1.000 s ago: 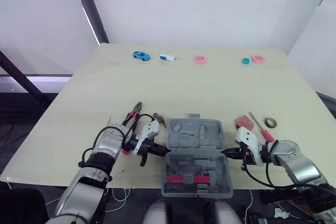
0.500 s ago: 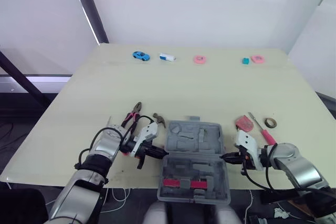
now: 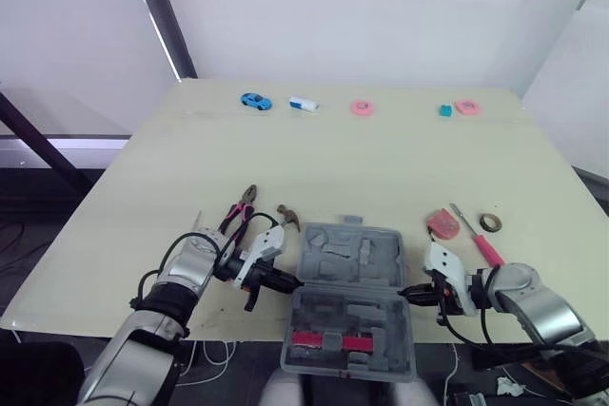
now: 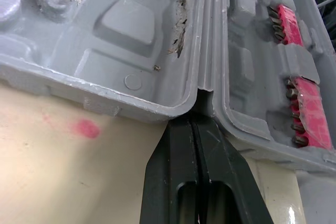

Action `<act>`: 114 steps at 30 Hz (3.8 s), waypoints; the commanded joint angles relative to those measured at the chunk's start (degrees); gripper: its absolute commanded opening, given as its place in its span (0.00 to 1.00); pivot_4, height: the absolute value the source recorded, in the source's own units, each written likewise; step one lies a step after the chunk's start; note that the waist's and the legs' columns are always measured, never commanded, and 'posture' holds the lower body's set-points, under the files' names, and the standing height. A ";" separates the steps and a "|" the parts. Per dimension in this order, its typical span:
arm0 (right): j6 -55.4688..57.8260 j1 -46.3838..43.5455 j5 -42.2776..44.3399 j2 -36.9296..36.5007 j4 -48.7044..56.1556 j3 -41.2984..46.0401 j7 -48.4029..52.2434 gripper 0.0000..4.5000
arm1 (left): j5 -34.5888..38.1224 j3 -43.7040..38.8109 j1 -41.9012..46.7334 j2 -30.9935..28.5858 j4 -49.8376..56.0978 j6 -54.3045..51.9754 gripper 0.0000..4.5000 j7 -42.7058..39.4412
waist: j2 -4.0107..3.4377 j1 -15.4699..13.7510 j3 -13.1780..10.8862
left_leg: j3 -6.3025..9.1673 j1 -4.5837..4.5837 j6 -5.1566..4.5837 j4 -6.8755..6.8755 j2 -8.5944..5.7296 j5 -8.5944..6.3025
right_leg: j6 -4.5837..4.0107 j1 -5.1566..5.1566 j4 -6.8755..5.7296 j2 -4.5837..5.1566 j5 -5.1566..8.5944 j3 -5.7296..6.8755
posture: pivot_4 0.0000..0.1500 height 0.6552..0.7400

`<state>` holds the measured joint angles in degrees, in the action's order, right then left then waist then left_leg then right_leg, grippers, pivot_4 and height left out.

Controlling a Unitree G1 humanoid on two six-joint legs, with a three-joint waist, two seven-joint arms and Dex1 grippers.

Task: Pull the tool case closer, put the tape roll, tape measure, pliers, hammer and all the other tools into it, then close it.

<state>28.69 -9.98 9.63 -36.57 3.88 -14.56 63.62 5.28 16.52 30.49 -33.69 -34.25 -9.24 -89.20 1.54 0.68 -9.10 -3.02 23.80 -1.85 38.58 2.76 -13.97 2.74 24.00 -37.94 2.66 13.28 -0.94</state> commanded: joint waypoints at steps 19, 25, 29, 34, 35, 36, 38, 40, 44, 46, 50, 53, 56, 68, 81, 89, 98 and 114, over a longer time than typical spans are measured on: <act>-3.28 -1.43 0.51 0.65 -1.20 0.23 -1.55 0.00 | 1.23 2.77 0.81 -1.06 -1.79 2.17 0.01 -3.30 | 0.00 -0.01 0.00 | 0.01 0.00 0.00 0.02 0.00 0.00 | 0.00 0.00 -0.01 0.00 0.00 0.00 | 1.00 0.99; -3.33 -1.38 0.42 0.56 -1.39 0.29 -1.60 0.00 | 1.62 3.03 0.79 -1.05 -1.58 2.12 0.01 -3.30 | 0.00 -0.01 0.00 | 0.01 0.00 0.00 0.02 -0.01 0.00 | 0.00 0.00 0.00 0.00 0.00 0.00 | 1.00 0.99; -3.15 -1.16 0.48 0.37 -1.24 0.34 -1.52 0.00 | 2.24 3.58 0.48 -1.15 -0.92 1.88 0.01 -3.30 | 0.00 -0.02 0.00 | 0.01 0.00 0.00 0.02 0.00 0.00 | 0.00 0.00 0.00 0.00 0.00 0.00 | 1.00 0.99; -2.93 -1.14 0.58 0.24 -1.14 0.37 -1.35 0.00 | 2.52 3.91 0.41 -1.18 -0.51 1.74 0.01 -3.30 | 0.00 -0.02 0.00 | 0.01 0.01 0.00 0.02 -0.01 0.00 | 0.00 0.00 0.00 0.00 0.00 -0.01 | 1.00 0.99; -2.89 -1.13 0.60 0.22 -1.11 0.38 -1.34 0.00 | 2.62 3.98 0.35 -1.22 -0.31 1.64 0.01 -3.30 | 0.00 -0.02 0.00 | 0.01 0.00 0.00 0.02 -0.01 0.00 | 0.00 0.00 0.00 0.00 0.00 -0.01 | 1.00 0.99; -2.87 -1.18 0.60 0.22 -1.15 0.38 -1.32 0.00 | 2.74 4.06 0.33 -1.25 -0.13 1.52 0.01 -3.30 | 0.00 -0.02 0.00 | 0.01 0.01 0.00 0.02 -0.01 0.00 | 0.00 0.00 0.00 0.00 0.00 -0.01 | 1.00 0.99; -2.89 -1.33 0.55 0.23 -1.32 0.37 -1.31 0.00 | 2.99 4.33 0.30 -1.36 0.18 1.37 0.01 -3.30 | 0.00 -0.02 0.00 | 0.01 0.01 0.00 0.02 -0.01 0.00 | 0.00 0.00 0.00 0.00 0.00 -0.01 | 1.00 0.99; -2.89 -1.32 0.56 0.20 -1.32 0.36 -1.29 0.00 | 3.17 4.55 0.23 -1.44 0.44 1.27 0.01 -3.30 | 0.00 -0.02 0.00 | 0.01 0.01 0.00 0.02 -0.01 0.00 | 0.00 0.00 0.00 0.00 0.00 -0.01 | 1.00 0.99; -2.88 -1.29 0.54 0.28 -1.27 0.30 -1.36 0.00 | 3.20 4.59 0.46 -1.46 0.22 1.27 0.01 -3.30 | 0.00 -0.03 0.00 | 0.01 0.01 0.00 0.02 -0.01 0.00 | 0.00 0.00 0.00 0.00 0.00 -0.01 | 1.00 0.99; -2.91 -1.21 0.56 0.30 -1.22 0.29 -1.37 0.00 | 3.00 4.45 0.58 -1.42 -0.02 1.36 0.01 -3.30 | 0.00 -0.02 0.00 | 0.01 0.00 0.00 0.02 -0.01 0.00 | -0.01 0.00 0.00 0.00 0.00 -0.01 | 1.00 0.99; -3.00 -1.22 0.48 0.31 -1.32 0.28 -1.42 0.00 | 2.67 4.15 0.78 -1.47 -0.40 1.52 0.01 -3.30 | 0.00 -0.03 0.00 | 0.01 0.00 0.00 0.02 -0.01 0.00 | -0.01 0.00 0.00 0.00 0.00 0.00 | 1.00 0.99; -3.04 -0.98 0.63 0.00 -1.20 0.62 -1.33 0.00 | 2.69 3.88 0.61 -1.92 0.03 1.45 0.01 -3.30 | 0.00 -0.02 0.00 | 0.01 0.00 0.00 0.02 -0.01 0.00 | -0.01 0.00 0.00 0.00 0.01 0.00 | 1.00 0.99; -3.17 -1.00 0.66 -0.18 -1.39 0.87 -1.31 0.00 | 2.51 3.54 0.65 -2.27 0.00 1.50 0.01 -3.26 | 0.00 -0.02 0.00 | 0.01 0.01 0.00 0.02 -0.01 0.00 | -0.03 0.00 0.00 0.00 0.02 0.00 | 1.00 0.99; -3.57 -1.06 1.26 -0.90 -2.10 2.16 -1.44 0.00 | 2.27 2.82 0.93 -3.13 -0.92 2.20 0.01 -2.84 | 0.00 0.00 0.00 | 0.03 0.00 0.00 0.02 -0.01 0.00 | -0.05 0.00 0.00 0.00 0.03 0.01 | 1.00 0.99; -3.44 0.16 1.73 -2.11 -1.73 3.32 -1.46 0.00 | 2.36 2.11 1.23 -4.30 -2.61 3.29 0.01 -3.03 | 0.00 0.00 0.00 | 0.05 0.00 0.00 0.02 -0.01 0.00 | -0.08 0.00 -0.01 0.00 0.04 0.02 | 1.00 0.99; -7.46 6.96 4.42 -3.99 1.61 11.15 -3.58 0.00 | 8.37 -1.97 -3.23 -9.01 6.72 -3.37 0.01 -3.28 | -0.01 0.01 -0.01 | 0.11 0.04 0.00 -0.01 0.00 0.00 | -0.05 0.01 0.03 0.01 0.03 0.02 | 1.00 0.99; -20.47 18.43 11.29 -1.66 2.94 27.94 -6.37 0.00 | 18.36 -16.47 -16.31 -11.99 23.94 -8.11 0.01 5.15 | -0.02 -0.13 -0.01 | 0.23 -0.05 0.01 0.00 0.04 0.00 | -0.18 -0.06 0.04 0.10 0.12 0.00 | 1.00 0.99; -27.04 32.78 22.16 4.28 -1.52 48.23 -8.27 0.00 | 21.56 -40.87 -39.74 -7.65 31.10 -3.53 0.01 27.23 | -0.11 -0.29 0.01 | 0.11 -0.16 0.03 -0.07 0.37 -0.01 | -0.21 -0.07 0.13 0.24 0.15 -0.02 | 1.00 0.99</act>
<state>3.34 22.23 30.04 -32.19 2.67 30.59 54.75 26.12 -21.36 -8.71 -41.50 -3.47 -13.99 -63.70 1.43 0.38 -9.08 -2.91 23.64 -1.82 38.51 3.13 -13.98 2.52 23.93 -37.80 2.92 13.44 -0.95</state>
